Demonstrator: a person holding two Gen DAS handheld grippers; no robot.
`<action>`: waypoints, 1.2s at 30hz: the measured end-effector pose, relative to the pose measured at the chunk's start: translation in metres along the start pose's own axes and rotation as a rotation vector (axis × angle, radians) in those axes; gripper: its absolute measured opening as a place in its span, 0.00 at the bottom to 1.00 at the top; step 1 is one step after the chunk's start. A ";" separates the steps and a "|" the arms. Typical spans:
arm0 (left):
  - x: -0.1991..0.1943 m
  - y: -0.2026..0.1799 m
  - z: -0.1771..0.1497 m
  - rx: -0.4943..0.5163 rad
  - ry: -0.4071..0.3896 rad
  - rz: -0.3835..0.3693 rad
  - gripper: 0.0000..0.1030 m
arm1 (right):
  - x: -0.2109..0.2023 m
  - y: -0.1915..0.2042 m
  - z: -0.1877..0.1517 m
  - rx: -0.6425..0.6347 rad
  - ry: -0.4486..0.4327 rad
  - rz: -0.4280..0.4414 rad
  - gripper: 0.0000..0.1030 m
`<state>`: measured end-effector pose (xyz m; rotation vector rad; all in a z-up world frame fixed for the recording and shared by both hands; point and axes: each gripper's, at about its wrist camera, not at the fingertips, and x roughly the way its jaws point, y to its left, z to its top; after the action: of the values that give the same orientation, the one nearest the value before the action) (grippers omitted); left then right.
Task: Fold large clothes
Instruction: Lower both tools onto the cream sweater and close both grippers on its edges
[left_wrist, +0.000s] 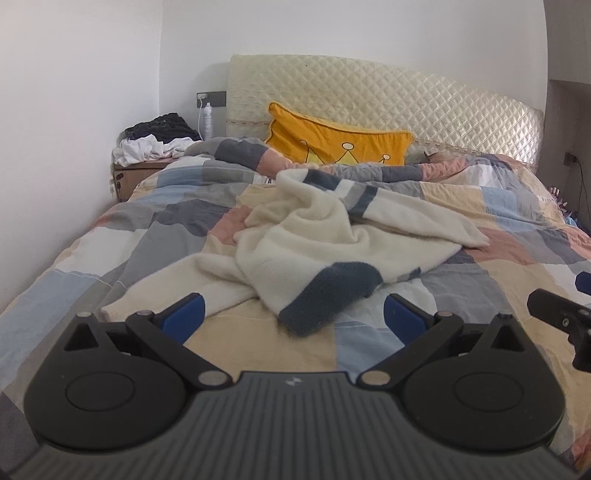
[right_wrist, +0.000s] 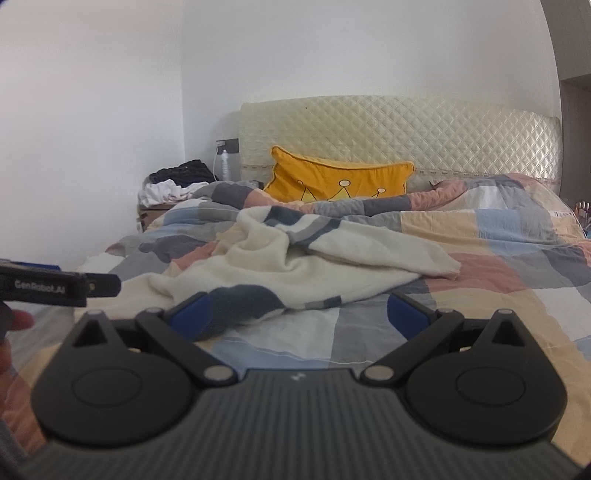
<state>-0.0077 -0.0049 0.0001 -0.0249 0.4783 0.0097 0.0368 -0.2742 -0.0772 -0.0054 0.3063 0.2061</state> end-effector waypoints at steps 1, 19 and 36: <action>-0.001 0.000 0.003 0.008 0.002 0.001 1.00 | -0.002 -0.001 0.001 0.005 -0.001 -0.004 1.00; 0.040 0.047 0.096 -0.076 -0.022 -0.014 1.00 | 0.023 -0.002 0.071 0.047 -0.038 0.051 1.00; 0.209 0.089 0.044 -0.251 0.187 -0.120 1.00 | 0.189 -0.025 0.033 0.135 0.189 0.029 0.97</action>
<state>0.1970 0.0858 -0.0594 -0.3031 0.6598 -0.0502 0.2281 -0.2595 -0.1027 0.1134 0.5080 0.2137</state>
